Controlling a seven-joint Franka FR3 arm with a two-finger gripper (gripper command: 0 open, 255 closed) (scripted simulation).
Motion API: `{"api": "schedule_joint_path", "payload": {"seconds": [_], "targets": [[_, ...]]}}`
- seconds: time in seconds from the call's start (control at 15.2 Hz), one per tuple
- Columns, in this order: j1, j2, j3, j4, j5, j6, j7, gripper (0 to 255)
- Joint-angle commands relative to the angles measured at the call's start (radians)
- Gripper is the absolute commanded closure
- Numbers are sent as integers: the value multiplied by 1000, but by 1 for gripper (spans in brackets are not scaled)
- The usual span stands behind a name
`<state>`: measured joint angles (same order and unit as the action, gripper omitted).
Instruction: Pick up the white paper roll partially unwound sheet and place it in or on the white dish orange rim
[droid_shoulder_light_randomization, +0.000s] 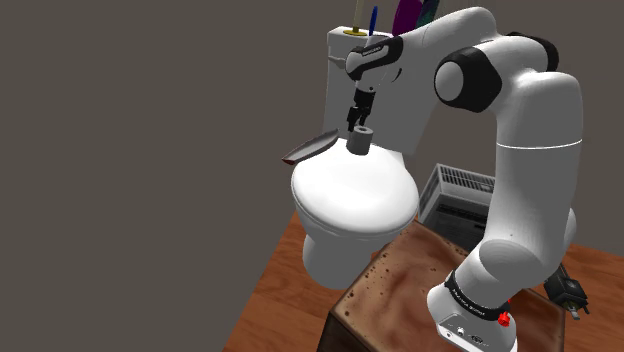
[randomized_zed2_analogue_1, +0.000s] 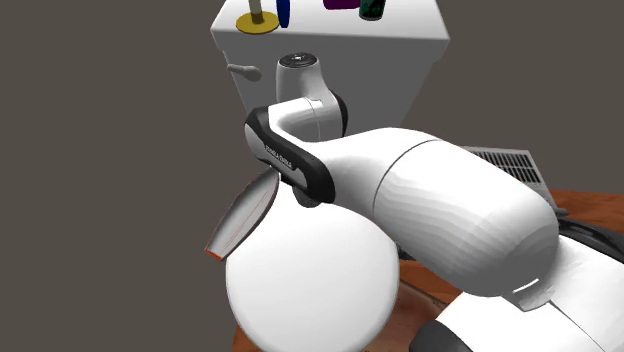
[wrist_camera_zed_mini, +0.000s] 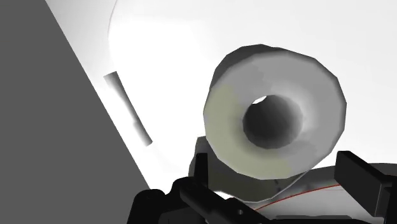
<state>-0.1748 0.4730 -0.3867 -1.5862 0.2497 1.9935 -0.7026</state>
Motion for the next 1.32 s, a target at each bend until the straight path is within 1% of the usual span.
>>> {"api": "schedule_joint_path", "payload": {"seconds": [0.0, 0.26, 0.73, 0.79, 1.25], "targets": [[-2, 13, 3, -9, 7, 21, -4, 0], [-2, 31, 9, -32, 16, 60, -10, 0], [-2, 31, 9, -31, 16, 60, -10, 0], [-2, 31, 9, -31, 16, 60, -10, 255], [-2, 31, 9, -31, 16, 60, -10, 255]]}}
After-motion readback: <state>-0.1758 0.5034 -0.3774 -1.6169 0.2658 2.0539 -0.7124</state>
